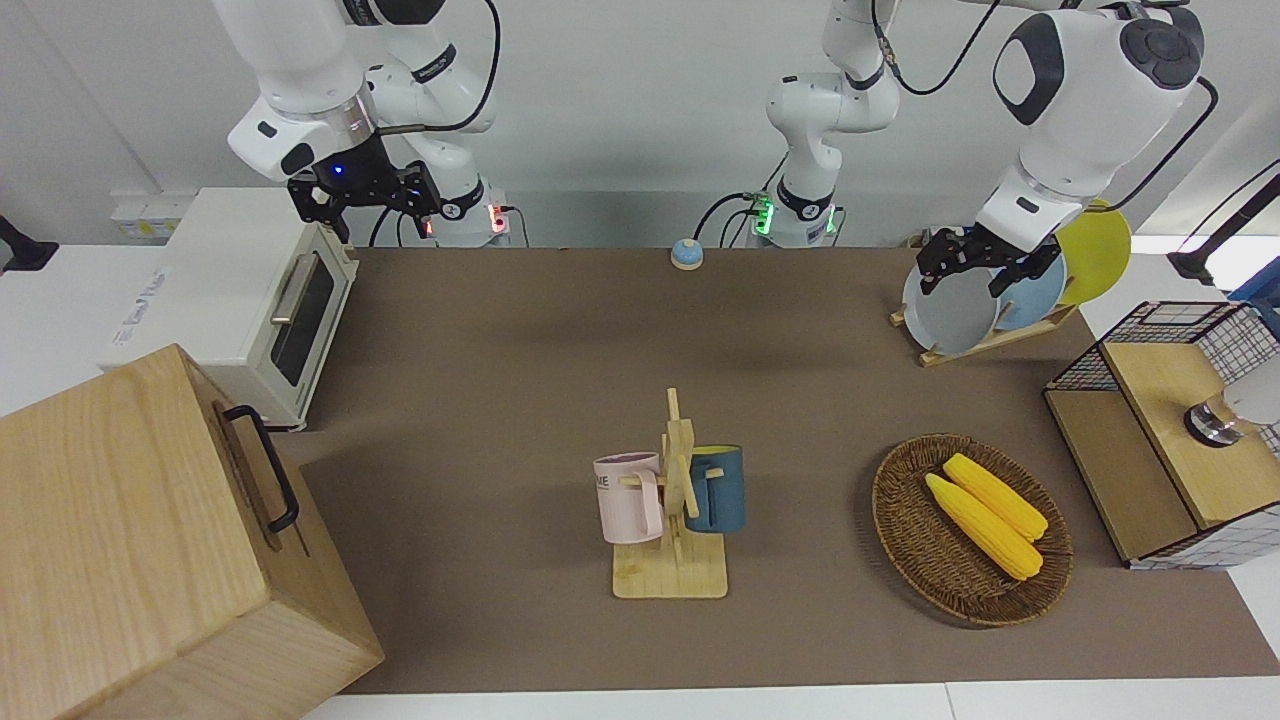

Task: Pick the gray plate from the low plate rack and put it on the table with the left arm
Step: 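Move the left gripper down toward the gray plate in the low rack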

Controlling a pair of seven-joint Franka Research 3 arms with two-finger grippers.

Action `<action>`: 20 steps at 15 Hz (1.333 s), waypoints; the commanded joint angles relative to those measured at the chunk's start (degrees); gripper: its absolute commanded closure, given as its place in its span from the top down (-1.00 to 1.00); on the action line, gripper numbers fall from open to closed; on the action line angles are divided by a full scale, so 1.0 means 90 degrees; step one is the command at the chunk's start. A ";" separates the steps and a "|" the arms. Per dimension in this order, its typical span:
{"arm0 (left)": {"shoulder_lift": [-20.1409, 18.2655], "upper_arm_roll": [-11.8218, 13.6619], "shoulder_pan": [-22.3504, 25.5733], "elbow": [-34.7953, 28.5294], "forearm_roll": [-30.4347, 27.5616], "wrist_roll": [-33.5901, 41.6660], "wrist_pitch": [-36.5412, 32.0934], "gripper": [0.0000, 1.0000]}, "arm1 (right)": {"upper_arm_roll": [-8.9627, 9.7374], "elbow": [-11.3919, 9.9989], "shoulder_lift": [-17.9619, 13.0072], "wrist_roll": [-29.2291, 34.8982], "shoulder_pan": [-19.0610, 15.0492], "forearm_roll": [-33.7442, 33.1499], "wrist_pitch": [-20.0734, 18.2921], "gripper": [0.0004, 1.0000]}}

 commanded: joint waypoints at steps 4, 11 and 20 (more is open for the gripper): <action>-0.0004 0.0021 -0.0011 -0.0037 0.0021 -0.0043 -0.0077 1.00 | 0.0125 0.0036 -0.0013 0.0075 -0.0147 -0.0041 -0.0069 0.97; -0.0034 0.0021 -0.0001 -0.0086 0.0012 -0.0082 -0.0466 1.00 | 0.0125 0.0036 -0.0013 0.0075 -0.0147 -0.0041 -0.0069 0.97; -0.1370 0.0021 -0.0011 -0.1911 0.0012 -0.0082 0.0108 1.00 | 0.0135 0.0036 -0.0013 0.0075 -0.0147 -0.0041 -0.0069 0.97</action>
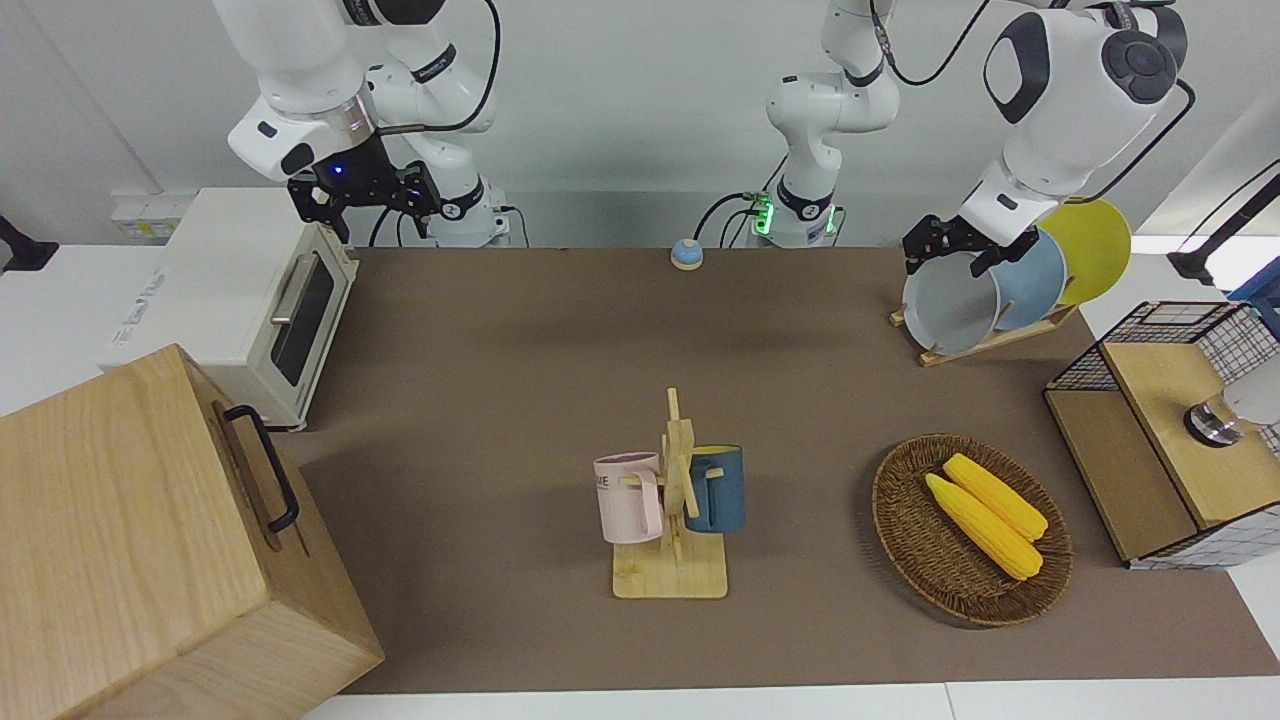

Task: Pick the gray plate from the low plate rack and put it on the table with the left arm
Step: 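Move the left gripper down toward the gray plate in the low rack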

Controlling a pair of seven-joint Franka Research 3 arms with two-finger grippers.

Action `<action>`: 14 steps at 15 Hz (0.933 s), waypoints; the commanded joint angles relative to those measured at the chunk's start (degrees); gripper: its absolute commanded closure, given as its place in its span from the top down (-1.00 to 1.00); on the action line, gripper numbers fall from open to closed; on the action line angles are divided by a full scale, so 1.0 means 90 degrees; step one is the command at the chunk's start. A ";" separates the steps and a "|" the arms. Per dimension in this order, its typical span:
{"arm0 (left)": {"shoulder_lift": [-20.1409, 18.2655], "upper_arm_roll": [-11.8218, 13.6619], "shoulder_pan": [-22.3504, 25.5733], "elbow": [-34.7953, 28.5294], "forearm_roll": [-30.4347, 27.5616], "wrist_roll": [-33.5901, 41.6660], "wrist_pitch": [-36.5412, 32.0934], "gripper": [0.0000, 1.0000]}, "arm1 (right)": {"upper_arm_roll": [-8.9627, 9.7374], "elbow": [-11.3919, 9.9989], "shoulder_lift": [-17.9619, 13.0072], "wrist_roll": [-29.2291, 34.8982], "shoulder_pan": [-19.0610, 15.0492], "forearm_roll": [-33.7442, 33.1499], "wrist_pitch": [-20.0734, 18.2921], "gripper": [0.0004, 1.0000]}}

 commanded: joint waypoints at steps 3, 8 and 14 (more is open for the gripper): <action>-0.1179 0.0023 0.0001 -0.1582 0.0012 -0.0057 0.0796 1.00 | 0.0135 0.0046 -0.0013 0.0075 -0.0147 -0.0041 -0.0069 0.97; -0.2067 0.0023 0.0021 -0.2881 0.0012 -0.0047 0.1587 1.00 | 0.0135 0.0046 -0.0013 0.0075 -0.0147 -0.0041 -0.0069 0.97; -0.2313 0.0111 0.0284 -0.3391 0.0109 -0.0057 0.1959 1.00 | 0.0135 0.0036 -0.0013 0.0075 -0.0147 -0.0041 -0.0069 0.97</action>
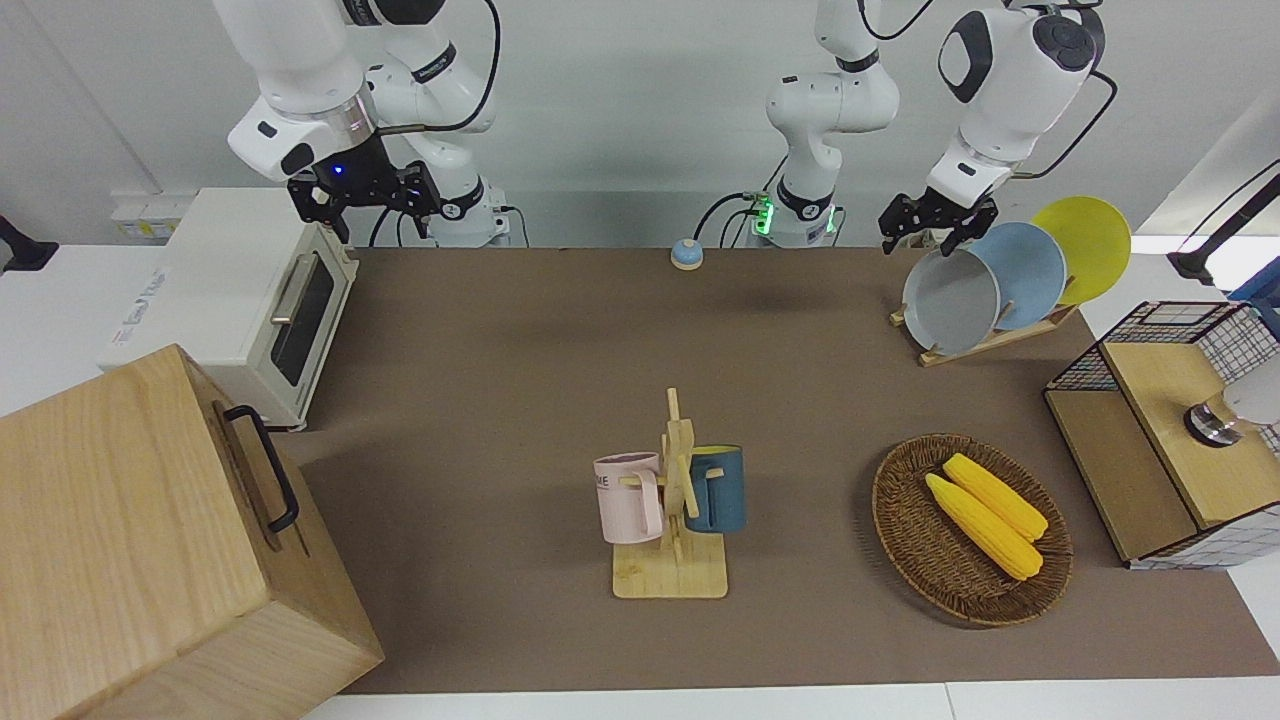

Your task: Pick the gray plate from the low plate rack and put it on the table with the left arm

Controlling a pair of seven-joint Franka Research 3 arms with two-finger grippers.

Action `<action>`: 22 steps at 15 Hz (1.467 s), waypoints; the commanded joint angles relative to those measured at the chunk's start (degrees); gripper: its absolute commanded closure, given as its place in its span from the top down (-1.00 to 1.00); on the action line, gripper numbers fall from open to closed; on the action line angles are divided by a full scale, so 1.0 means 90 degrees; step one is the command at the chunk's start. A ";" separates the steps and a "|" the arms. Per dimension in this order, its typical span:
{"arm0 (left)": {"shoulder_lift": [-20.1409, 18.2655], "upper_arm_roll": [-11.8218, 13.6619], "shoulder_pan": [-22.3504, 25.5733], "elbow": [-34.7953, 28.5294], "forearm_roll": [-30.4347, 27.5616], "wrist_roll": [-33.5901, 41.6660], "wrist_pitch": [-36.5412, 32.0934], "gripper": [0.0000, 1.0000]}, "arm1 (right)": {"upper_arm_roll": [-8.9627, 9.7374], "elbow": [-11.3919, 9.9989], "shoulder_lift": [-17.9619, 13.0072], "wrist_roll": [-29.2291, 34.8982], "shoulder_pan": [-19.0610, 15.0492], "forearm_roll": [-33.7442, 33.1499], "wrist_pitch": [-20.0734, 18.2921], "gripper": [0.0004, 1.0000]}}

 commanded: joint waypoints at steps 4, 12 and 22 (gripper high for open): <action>-0.0235 0.0009 0.0641 -0.0402 0.0783 -0.0343 0.0541 1.00 | 0.0135 0.0036 -0.0022 0.0075 -0.0147 -0.0041 -0.0069 0.97; -0.0186 0.0009 0.1177 -0.0567 0.1448 -0.0881 0.0843 0.99 | 0.0135 0.0046 -0.0013 0.0075 -0.0147 -0.0041 -0.0069 0.97; 0.0117 0.0009 0.1374 -0.1134 0.1643 -0.1262 0.1635 0.69 | 0.0135 0.0046 -0.0022 0.0075 -0.0147 -0.0041 -0.0069 0.97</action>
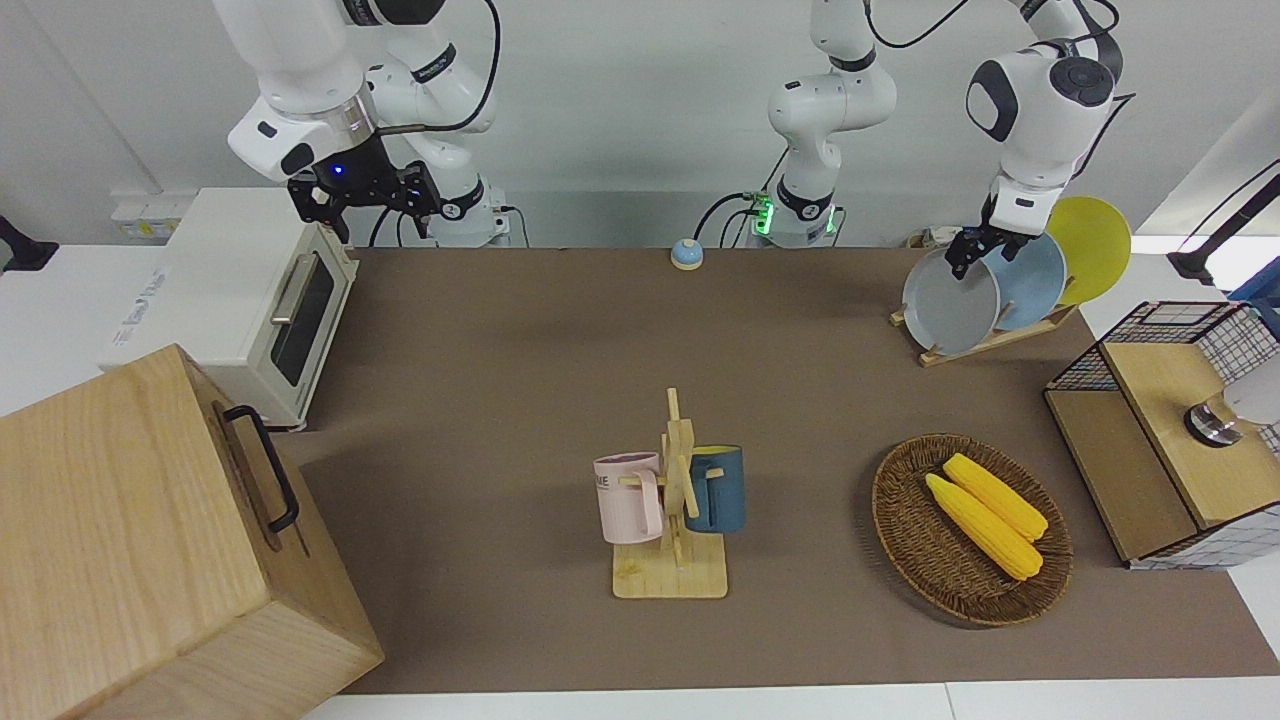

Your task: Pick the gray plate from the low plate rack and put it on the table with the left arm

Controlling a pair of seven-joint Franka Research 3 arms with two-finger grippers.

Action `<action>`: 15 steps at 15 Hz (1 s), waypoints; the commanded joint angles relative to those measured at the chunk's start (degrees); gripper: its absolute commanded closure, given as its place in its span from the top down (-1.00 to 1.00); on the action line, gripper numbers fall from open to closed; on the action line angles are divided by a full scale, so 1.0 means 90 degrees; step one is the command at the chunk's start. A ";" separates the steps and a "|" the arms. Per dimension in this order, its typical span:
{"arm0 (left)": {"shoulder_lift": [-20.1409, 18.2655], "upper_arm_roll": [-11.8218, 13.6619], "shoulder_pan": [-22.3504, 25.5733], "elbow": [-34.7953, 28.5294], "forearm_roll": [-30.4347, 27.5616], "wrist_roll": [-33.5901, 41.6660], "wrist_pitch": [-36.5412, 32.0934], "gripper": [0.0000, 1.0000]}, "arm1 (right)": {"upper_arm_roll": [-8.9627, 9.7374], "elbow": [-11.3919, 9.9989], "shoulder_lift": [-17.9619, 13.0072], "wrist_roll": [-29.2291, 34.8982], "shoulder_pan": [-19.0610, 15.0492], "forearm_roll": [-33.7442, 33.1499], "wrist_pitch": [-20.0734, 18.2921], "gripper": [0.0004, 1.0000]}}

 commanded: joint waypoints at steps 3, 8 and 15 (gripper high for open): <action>0.0202 -0.0039 0.0082 -0.0110 0.0140 -0.0097 0.0239 0.19 | 0.0125 0.0046 -0.0023 0.0075 -0.0147 -0.0041 -0.0069 0.97; 0.0261 -0.0039 0.0082 -0.0052 0.0140 -0.0078 0.0259 -0.73 | 0.0135 0.0046 -0.0013 0.0075 -0.0147 -0.0041 -0.0069 0.97; 0.0241 -0.0078 -0.0015 0.0523 0.0131 -0.0010 -0.0472 -0.74 | 0.0125 0.0046 -0.0013 0.0075 -0.0147 -0.0041 -0.0069 0.97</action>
